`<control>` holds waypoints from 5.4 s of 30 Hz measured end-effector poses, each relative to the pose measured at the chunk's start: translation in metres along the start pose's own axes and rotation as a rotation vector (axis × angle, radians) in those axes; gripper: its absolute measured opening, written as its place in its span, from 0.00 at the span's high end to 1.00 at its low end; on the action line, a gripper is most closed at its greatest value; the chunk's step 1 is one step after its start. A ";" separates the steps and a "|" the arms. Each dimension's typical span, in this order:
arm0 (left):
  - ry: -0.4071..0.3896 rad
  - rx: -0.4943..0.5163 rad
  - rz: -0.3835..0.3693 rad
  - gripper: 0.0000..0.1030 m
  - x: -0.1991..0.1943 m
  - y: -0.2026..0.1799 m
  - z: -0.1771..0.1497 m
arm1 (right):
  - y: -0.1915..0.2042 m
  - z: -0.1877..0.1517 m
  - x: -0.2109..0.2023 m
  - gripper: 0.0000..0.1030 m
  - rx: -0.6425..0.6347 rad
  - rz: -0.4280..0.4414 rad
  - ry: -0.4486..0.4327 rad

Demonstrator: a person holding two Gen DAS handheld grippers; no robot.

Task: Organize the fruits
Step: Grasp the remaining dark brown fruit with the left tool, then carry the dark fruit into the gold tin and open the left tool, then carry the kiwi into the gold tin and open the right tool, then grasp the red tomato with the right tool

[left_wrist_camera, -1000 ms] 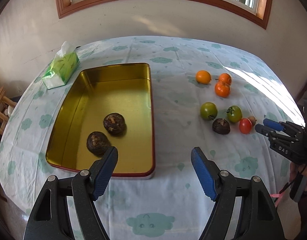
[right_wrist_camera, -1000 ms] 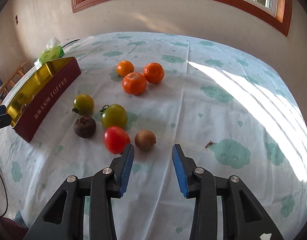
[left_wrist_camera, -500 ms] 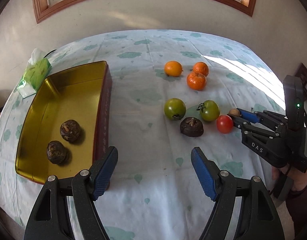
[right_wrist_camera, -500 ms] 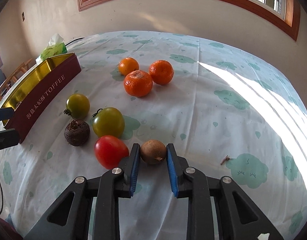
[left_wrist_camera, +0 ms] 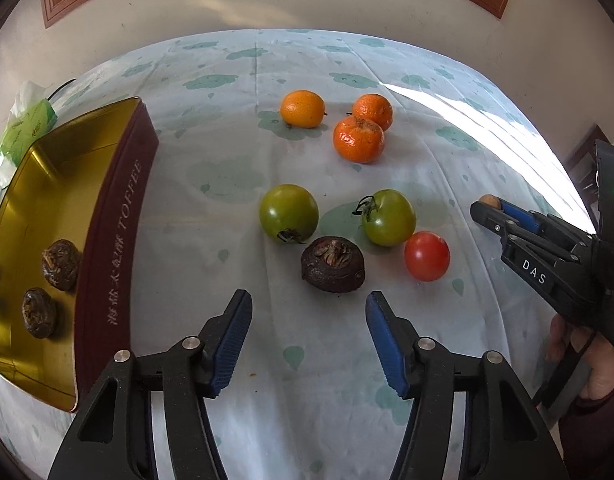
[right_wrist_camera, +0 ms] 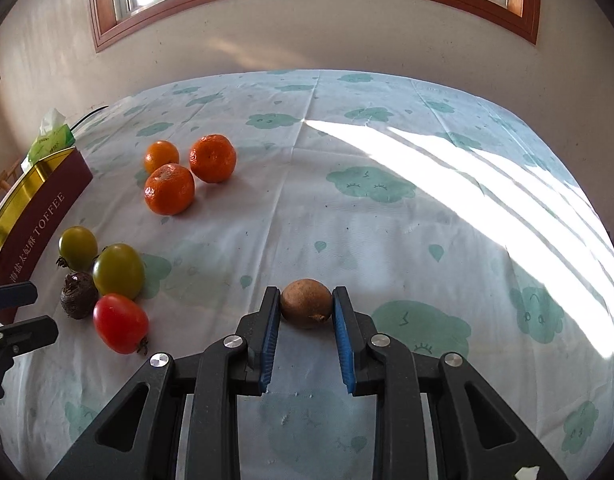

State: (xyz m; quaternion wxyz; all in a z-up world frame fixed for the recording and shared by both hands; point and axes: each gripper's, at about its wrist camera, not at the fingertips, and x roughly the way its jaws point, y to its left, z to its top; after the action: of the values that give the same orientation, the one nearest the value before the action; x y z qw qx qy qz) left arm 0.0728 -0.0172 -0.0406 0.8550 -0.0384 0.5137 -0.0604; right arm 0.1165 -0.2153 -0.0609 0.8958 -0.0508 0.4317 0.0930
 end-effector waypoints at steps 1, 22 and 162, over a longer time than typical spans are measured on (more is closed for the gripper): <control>0.007 0.002 -0.004 0.46 0.003 -0.002 0.001 | 0.000 0.000 0.000 0.76 0.001 0.001 0.000; 0.024 0.007 0.002 0.65 0.006 -0.004 -0.005 | 0.000 0.000 0.001 0.76 0.001 0.002 0.001; -0.153 -0.432 0.322 0.44 -0.129 0.244 -0.092 | 0.313 0.038 -0.033 0.70 -0.453 0.446 0.008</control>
State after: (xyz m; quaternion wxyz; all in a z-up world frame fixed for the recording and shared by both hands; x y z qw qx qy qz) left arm -0.0523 0.2419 -0.0025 0.8619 -0.1424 0.4480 0.1901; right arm 0.0591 0.0932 -0.0150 0.8175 -0.1536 0.4040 0.3805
